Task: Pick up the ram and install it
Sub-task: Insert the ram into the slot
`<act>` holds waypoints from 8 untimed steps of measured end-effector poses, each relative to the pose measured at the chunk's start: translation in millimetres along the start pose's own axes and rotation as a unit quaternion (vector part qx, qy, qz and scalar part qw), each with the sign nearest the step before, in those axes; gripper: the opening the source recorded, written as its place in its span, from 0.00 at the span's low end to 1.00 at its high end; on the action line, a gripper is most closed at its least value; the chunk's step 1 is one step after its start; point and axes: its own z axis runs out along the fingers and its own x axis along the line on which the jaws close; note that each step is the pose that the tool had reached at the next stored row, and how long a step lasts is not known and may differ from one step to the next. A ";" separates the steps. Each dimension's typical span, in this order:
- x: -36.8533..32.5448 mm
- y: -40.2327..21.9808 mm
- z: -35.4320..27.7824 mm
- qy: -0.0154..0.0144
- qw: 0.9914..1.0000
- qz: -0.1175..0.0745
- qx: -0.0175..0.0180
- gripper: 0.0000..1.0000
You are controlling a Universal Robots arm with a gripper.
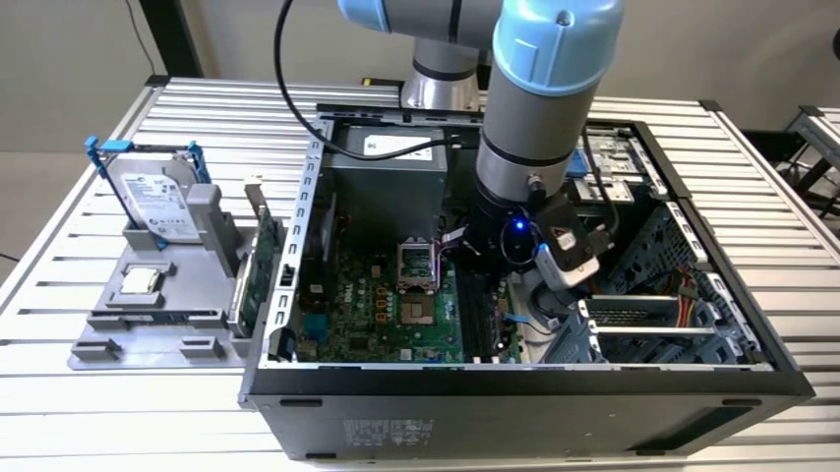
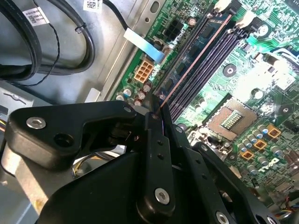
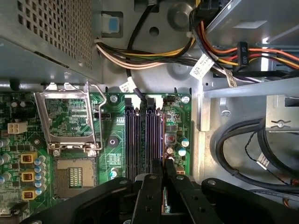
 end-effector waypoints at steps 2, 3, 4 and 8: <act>0.7 0.0 -0.1 0.000 1.000 -0.003 0.000 0.00; 1.1 0.0 -0.1 0.000 1.000 -0.004 0.000 0.00; 1.3 -0.1 -0.1 0.000 1.000 -0.005 0.000 0.00; 1.4 -0.2 1.0 0.000 1.000 -0.005 0.000 0.00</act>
